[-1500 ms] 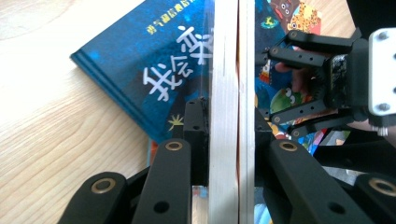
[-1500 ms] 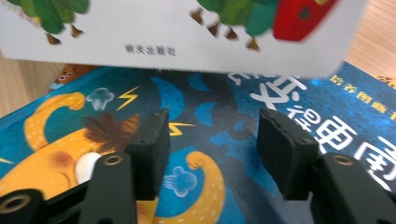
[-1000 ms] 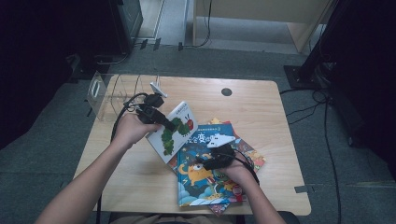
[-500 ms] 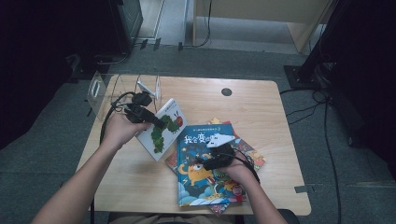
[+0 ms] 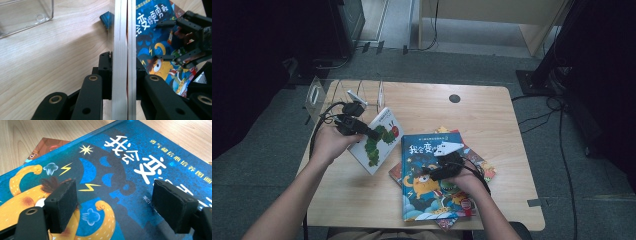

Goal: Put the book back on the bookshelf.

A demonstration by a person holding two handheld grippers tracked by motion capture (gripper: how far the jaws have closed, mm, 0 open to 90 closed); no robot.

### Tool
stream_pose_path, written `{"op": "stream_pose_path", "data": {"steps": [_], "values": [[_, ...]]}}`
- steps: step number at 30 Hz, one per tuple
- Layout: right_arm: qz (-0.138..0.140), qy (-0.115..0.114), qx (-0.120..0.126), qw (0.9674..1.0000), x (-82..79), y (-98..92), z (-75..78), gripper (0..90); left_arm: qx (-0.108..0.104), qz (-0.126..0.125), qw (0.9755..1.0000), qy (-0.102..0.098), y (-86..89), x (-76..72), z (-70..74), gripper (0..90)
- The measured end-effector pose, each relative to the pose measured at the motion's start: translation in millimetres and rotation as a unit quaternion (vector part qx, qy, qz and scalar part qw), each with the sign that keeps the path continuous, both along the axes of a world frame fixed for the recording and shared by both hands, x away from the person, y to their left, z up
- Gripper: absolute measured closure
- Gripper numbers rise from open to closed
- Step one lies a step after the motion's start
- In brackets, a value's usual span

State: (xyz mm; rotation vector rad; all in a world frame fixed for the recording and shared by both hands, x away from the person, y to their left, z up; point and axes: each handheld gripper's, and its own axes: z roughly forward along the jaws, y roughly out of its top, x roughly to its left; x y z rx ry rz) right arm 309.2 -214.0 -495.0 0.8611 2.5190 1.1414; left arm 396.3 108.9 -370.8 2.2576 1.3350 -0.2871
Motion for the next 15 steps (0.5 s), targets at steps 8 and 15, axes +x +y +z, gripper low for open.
{"op": "stream_pose_path", "data": {"steps": [8,15], "values": [[-0.002,0.002,-0.001,1.0,2.4,1.4,0.0,18.3,0.005,0.014,0.9999,-0.002,15.7,-8.2,-0.6,77.2],[0.001,0.003,-0.002,1.0,6.4,2.4,0.0,17.3,0.01,0.029,0.9995,0.001,28.4,-11.1,-0.7,77.3]]}}
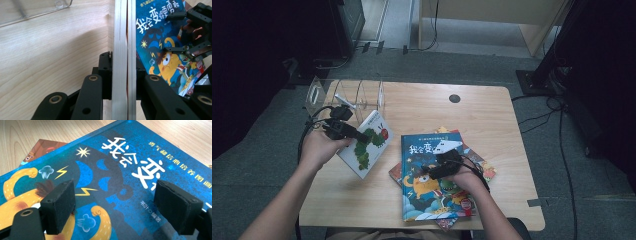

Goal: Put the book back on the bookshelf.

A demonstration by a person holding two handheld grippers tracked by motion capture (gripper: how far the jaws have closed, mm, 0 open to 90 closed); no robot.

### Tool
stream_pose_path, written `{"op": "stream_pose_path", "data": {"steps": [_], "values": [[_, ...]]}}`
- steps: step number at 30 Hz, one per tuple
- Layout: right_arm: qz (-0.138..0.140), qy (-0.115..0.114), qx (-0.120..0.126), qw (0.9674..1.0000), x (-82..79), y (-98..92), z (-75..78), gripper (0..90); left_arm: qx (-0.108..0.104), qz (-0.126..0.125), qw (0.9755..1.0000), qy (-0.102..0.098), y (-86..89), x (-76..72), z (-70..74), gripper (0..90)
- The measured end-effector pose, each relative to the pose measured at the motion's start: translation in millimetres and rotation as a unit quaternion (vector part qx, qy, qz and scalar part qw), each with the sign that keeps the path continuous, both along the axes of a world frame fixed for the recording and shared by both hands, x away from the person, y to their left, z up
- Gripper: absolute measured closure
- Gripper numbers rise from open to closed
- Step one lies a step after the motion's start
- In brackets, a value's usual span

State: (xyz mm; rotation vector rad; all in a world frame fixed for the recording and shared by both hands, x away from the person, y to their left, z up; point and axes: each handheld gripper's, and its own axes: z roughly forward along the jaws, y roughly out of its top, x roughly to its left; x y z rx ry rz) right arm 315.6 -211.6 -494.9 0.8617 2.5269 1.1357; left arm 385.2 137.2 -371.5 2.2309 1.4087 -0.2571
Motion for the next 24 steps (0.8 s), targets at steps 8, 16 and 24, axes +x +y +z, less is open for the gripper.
{"op": "stream_pose_path", "data": {"steps": [8,16,24], "values": [[0.0,0.001,0.0,1.0,3.1,1.8,0.0,16.6,0.008,0.023,0.9997,0.001,13.5,-1.7,1.7,77.3],[0.001,0.001,-0.001,1.0,5.1,3.5,0.0,16.3,0.027,0.044,0.9986,-0.009,18.3,3.1,8.8,77.3],[0.0,0.001,-0.001,1.0,5.5,4.1,0.0,16.2,0.042,0.062,0.9971,-0.014,12.9,15.6,11.1,77.3]]}}
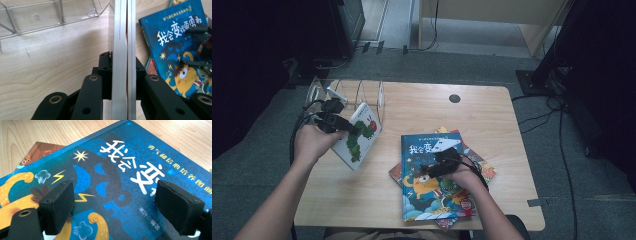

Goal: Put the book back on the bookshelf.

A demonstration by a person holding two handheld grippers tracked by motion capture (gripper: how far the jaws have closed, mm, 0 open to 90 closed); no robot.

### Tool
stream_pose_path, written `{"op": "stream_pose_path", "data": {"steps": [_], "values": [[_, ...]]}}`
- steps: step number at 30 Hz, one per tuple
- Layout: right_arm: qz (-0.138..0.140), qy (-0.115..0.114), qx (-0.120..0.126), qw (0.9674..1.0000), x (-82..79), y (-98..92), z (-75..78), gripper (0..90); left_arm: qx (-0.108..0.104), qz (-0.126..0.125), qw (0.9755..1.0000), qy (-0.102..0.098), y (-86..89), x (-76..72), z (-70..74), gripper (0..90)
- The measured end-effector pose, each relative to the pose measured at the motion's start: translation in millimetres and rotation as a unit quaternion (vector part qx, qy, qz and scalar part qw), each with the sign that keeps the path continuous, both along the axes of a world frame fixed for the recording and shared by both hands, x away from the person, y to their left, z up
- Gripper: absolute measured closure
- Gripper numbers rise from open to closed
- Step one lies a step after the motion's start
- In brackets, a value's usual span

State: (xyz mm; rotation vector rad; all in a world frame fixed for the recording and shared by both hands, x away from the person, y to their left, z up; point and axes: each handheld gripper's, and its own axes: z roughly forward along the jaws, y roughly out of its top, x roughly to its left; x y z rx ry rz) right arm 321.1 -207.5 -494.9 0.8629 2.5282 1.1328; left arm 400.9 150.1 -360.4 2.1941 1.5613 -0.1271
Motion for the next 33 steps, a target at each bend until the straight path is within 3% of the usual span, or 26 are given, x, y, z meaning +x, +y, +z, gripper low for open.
{"op": "stream_pose_path", "data": {"steps": [8,17,33], "values": [[0.0,-0.001,0.0,1.0,0.0,0.0,0.0,16.2,0.021,0.017,0.9996,0.005,-2.8,11.6,-8.2,77.3],[0.0,-0.001,0.0,1.0,-0.1,0.0,0.0,16.2,0.034,0.038,0.9987,-0.004,-6.7,21.2,-16.1,77.3],[-0.001,-0.001,0.0,1.0,-0.4,0.0,-0.1,16.2,0.029,0.063,0.9974,-0.02,-20.4,37.4,-25.5,77.2]]}}
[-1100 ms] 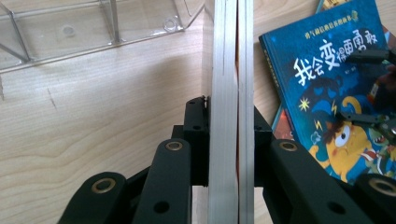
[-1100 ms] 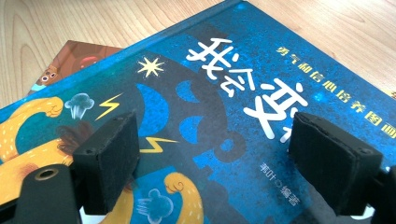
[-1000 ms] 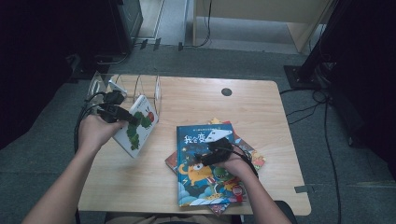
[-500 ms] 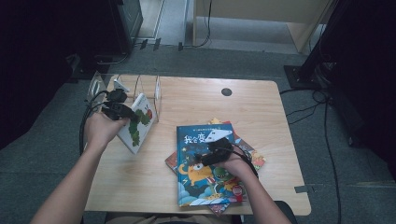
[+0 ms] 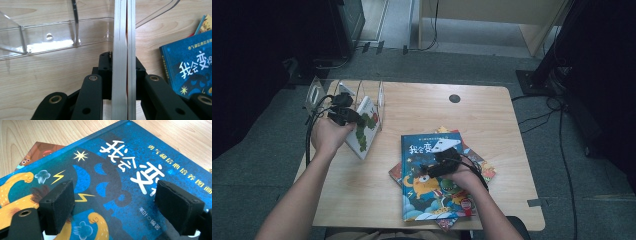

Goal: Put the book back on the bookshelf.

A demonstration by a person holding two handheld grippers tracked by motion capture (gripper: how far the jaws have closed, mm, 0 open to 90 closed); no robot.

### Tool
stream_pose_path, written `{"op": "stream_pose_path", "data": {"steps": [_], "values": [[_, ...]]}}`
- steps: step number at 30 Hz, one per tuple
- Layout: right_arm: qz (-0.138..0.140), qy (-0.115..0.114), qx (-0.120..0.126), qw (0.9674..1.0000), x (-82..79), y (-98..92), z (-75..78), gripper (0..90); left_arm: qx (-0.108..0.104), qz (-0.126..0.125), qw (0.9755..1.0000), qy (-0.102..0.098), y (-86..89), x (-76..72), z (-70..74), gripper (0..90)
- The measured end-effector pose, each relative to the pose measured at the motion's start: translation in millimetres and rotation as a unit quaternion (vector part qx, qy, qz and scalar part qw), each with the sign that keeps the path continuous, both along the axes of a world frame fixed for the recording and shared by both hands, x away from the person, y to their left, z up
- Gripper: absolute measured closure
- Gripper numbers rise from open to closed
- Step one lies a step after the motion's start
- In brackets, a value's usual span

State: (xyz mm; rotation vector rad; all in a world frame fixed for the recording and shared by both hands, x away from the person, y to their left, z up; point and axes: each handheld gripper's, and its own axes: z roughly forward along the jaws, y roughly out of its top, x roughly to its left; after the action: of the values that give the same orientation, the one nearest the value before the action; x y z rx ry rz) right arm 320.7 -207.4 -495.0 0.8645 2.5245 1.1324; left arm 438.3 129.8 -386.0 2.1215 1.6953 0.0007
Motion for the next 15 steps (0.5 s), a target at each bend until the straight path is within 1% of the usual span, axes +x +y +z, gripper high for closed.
{"op": "stream_pose_path", "data": {"steps": [1,2,5,8,11,15], "values": [[0.0,0.0,0.0,1.0,0.0,0.0,0.0,16.3,0.003,0.0,1.0,0.0,-1.0,1.1,-0.7,77.2],[-0.001,0.0,0.0,1.0,-0.1,0.0,0.0,16.3,0.005,0.0,1.0,-0.003,-1.5,1.9,-1.2,77.2],[-0.003,-0.001,0.0,1.0,-0.7,0.1,-0.1,16.4,0.005,0.007,0.9999,-0.007,-2.0,4.4,-4.0,77.2],[-0.004,-0.001,0.001,1.0,-1.0,0.1,-0.1,16.6,0.008,0.007,0.9999,-0.006,-3.5,6.3,-6.6,77.2],[-0.004,-0.001,0.001,1.0,-1.2,0.2,-0.1,16.7,0.008,0.008,0.9999,-0.008,-4.4,7.7,-8.2,77.2],[-0.006,0.0,0.001,1.0,-2.4,-0.3,0.1,18.1,0.009,0.008,0.9999,-0.009,-6.2,10.5,-13.5,77.1]]}}
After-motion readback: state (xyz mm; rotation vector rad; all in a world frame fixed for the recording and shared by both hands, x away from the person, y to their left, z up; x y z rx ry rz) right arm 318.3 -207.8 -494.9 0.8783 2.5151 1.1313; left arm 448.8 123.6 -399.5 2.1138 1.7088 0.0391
